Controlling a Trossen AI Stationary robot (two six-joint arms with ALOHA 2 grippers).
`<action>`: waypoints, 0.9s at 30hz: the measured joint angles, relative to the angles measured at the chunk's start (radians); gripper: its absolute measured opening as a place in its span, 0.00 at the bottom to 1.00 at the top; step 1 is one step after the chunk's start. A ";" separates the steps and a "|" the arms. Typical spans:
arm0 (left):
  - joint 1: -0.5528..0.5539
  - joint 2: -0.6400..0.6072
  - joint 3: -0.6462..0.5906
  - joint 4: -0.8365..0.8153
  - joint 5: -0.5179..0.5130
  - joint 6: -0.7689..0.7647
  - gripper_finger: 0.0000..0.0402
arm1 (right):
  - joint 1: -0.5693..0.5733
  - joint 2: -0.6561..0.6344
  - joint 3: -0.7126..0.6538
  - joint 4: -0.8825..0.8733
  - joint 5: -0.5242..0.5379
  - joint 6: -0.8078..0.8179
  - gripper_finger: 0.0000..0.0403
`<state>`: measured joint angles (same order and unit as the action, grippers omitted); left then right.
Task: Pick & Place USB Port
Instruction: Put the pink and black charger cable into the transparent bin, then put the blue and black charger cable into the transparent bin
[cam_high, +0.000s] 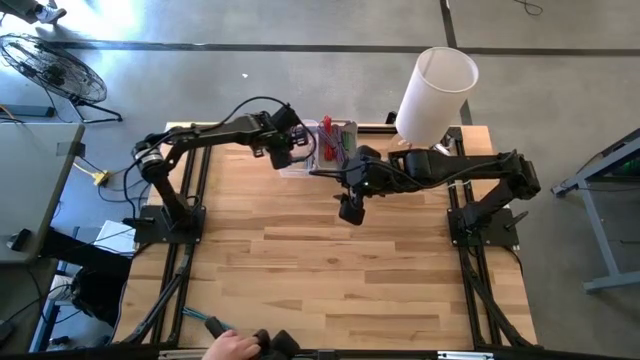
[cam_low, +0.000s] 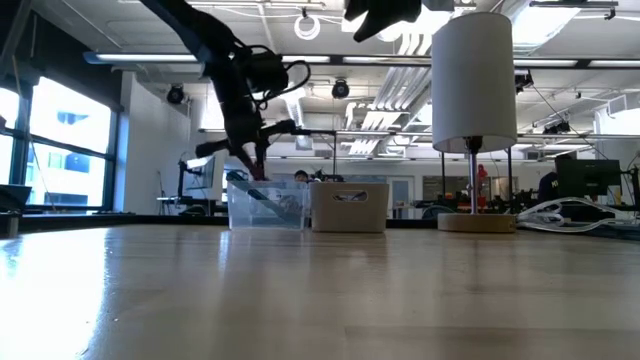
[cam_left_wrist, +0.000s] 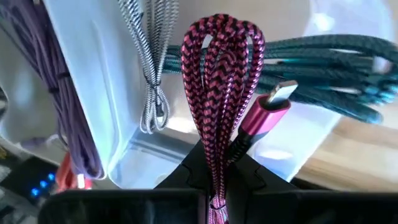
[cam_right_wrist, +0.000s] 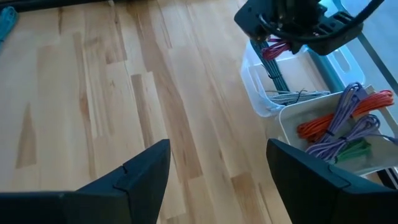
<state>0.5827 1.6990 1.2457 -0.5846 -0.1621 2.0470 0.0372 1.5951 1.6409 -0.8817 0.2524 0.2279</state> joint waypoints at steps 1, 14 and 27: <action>0.000 0.004 0.000 0.006 0.000 -0.028 0.03 | 0.000 0.000 0.000 -0.003 0.004 0.000 0.64; 0.000 0.018 0.000 0.123 -0.039 -0.348 0.31 | -0.018 0.000 0.000 0.004 -0.016 0.003 0.64; -0.071 -0.078 -0.001 0.043 -0.370 -0.379 0.35 | -0.018 0.000 0.000 0.011 -0.020 0.016 0.64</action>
<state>0.5118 1.6214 1.2449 -0.5414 -0.5324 1.6685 0.0193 1.5951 1.6409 -0.8703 0.2329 0.2440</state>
